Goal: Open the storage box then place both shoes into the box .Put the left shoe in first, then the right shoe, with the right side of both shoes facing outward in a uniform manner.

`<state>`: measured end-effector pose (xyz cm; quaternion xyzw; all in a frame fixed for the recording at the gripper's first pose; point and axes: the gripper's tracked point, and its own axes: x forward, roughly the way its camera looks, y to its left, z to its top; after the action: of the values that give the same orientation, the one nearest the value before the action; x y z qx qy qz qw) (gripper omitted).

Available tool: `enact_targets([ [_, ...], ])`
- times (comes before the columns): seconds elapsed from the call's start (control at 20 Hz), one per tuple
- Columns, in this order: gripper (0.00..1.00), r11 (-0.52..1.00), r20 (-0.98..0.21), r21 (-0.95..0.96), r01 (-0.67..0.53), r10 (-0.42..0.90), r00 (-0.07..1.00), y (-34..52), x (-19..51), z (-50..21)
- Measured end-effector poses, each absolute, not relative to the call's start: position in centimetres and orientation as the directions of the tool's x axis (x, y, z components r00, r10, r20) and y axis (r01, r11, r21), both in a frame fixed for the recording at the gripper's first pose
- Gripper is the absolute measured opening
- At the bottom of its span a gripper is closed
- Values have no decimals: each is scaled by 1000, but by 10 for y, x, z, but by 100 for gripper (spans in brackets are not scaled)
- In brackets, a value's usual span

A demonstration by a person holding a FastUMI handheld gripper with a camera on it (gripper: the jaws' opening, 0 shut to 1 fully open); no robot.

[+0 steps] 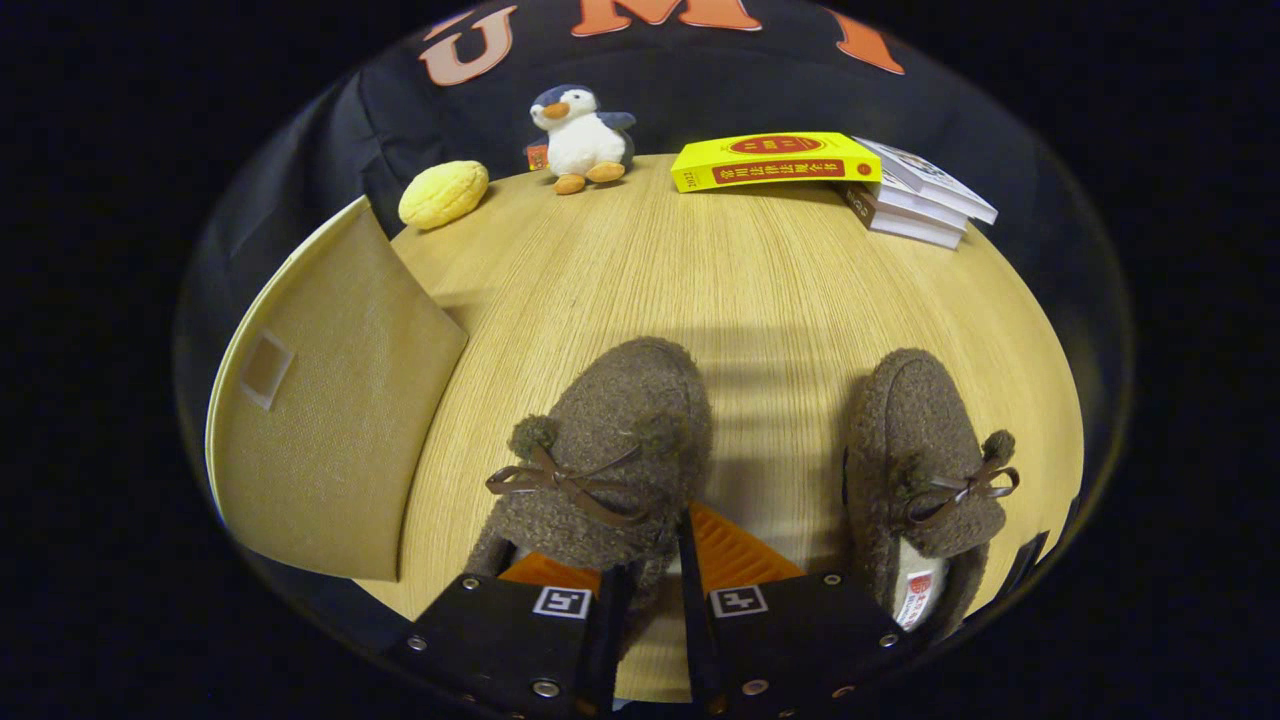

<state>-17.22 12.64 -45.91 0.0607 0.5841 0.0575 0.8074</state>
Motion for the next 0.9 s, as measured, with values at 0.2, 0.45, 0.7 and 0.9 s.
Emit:
enact_targets([
  [0.2, 4, 991, -948, 132, -17, 132, 288, 116, -171, -456],
  [0.45, 2, 981, -945, 188, 42, 169, 282, 134, -167, -420],
  [0.7, 2, 981, -933, 195, 13, 182, 309, 161, -150, -358],
  [0.9, 2, 969, -904, 245, -11, 233, 359, 201, -130, -306],
])
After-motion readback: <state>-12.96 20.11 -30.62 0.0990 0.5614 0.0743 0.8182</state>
